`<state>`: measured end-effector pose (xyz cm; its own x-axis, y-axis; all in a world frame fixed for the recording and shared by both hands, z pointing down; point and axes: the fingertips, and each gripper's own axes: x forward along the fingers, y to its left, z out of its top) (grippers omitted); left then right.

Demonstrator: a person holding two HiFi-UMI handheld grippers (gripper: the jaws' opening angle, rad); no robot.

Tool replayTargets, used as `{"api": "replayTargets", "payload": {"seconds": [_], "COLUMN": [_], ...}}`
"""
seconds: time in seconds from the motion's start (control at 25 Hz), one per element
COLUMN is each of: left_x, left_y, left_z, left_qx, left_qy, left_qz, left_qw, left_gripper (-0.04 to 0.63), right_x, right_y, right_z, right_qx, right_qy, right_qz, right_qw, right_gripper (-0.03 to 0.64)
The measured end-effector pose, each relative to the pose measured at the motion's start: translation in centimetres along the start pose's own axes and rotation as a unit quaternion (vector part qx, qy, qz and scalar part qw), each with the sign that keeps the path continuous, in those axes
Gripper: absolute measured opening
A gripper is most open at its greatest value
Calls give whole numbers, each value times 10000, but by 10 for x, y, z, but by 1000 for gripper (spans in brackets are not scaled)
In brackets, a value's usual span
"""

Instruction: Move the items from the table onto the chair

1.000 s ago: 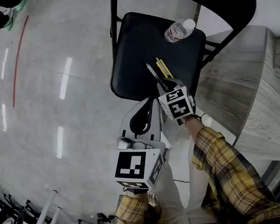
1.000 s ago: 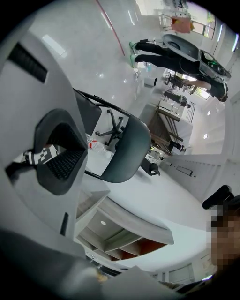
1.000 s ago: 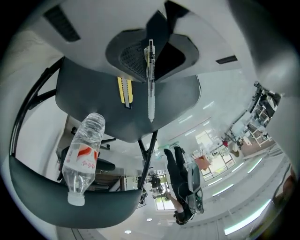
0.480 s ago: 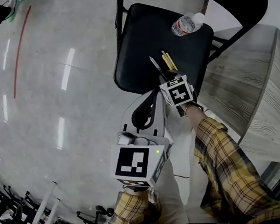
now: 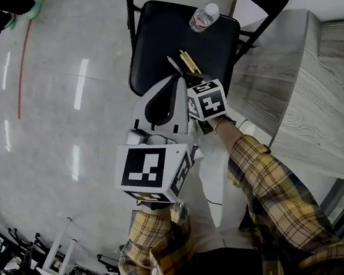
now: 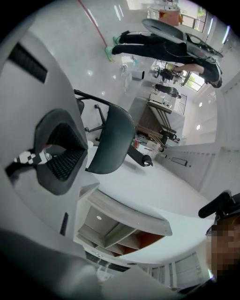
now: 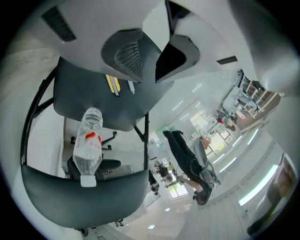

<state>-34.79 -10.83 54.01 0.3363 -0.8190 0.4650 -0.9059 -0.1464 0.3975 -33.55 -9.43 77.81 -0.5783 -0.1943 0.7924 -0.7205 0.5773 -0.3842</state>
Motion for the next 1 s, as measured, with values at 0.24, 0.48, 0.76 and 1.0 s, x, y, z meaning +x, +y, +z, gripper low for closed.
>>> {"api": "replayTargets", "payload": {"seconds": [0.24,0.48,0.76,1.0], "left_x": [-18,-35,-34,-28], "left_y": [-59,-119,-197,-310], "left_z": [69,131,148,135], "left_qx": [488,793,1035,1195], "left_qy": [-337,-679,-761,-642], "left_qz": [-212,-491,-859,-1428], "left_qw": [9980,9933,9880,9804], "left_gripper": [3,3,3,3], "right_x": [-100,-224,-354,-483], "right_y": [48,87,64,3], "right_z": [48,66,53,36], "right_qx": [123,-131,-69,-137], "right_qy": [-794,-1479,-2184,-2822], "right_qz": [444,702,482,-15], "right_qw": [9958,9864,9746,9593], "right_gripper": [77,77,77,75]}}
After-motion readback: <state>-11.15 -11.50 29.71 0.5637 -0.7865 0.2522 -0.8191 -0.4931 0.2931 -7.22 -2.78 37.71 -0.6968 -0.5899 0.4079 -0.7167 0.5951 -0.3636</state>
